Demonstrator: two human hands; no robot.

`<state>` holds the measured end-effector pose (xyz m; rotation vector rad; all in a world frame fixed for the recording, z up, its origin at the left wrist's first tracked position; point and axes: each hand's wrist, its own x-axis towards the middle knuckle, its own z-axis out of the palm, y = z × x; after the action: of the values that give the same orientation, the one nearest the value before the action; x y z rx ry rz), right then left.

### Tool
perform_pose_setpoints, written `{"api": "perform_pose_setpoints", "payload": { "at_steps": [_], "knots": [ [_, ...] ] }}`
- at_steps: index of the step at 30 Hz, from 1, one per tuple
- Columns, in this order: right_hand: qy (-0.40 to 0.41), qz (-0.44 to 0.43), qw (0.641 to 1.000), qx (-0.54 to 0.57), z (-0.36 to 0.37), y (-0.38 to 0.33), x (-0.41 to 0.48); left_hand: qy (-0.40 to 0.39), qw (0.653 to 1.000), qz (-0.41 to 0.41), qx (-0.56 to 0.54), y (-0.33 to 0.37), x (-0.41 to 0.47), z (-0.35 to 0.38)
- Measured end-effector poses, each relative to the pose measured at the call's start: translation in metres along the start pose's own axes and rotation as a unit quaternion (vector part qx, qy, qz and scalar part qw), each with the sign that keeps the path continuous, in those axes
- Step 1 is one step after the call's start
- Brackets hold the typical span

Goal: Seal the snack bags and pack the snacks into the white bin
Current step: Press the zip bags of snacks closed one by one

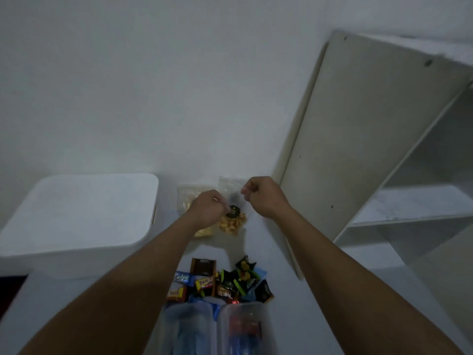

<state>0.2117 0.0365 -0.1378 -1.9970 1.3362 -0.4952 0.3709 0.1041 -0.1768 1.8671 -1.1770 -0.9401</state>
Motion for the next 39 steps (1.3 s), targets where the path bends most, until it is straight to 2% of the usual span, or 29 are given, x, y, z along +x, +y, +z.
{"api": "perform_pose_setpoints", "payload": {
  "at_steps": [5, 9, 16, 20, 25, 30, 39],
  "knots": [
    [-0.001, -0.088, 0.996, 0.027, -0.035, -0.054, -0.022, 0.051, 0.992, 0.084, -0.077, 0.05, -0.033, -0.043],
    [0.037, -0.109, 0.989, 0.094, -0.058, -0.088, -0.036, 0.094, 0.982, 0.107, -0.125, 0.076, -0.053, -0.071],
    [0.047, -0.148, 0.985, 0.073, -0.089, -0.129, -0.055, 0.064, 0.974, 0.153, -0.156, 0.12, -0.086, -0.103],
    [0.051, -0.177, 0.98, 0.076, -0.095, -0.144, -0.063, 0.09, 0.97, 0.165, -0.157, 0.134, -0.096, -0.113],
    [0.044, -0.184, 0.979, 0.082, -0.101, -0.157, -0.072, 0.117, 0.961, 0.187, -0.165, 0.145, -0.105, -0.121],
    [0.057, -0.192, 0.979, 0.036, -0.107, -0.166, -0.076, 0.077, 0.956, 0.189, -0.212, 0.153, -0.116, -0.124],
    [0.093, -0.167, 0.969, 0.157, -0.107, -0.165, -0.089, 0.081, 0.942, 0.18, -0.27, 0.157, -0.122, -0.138]
  ]
}}
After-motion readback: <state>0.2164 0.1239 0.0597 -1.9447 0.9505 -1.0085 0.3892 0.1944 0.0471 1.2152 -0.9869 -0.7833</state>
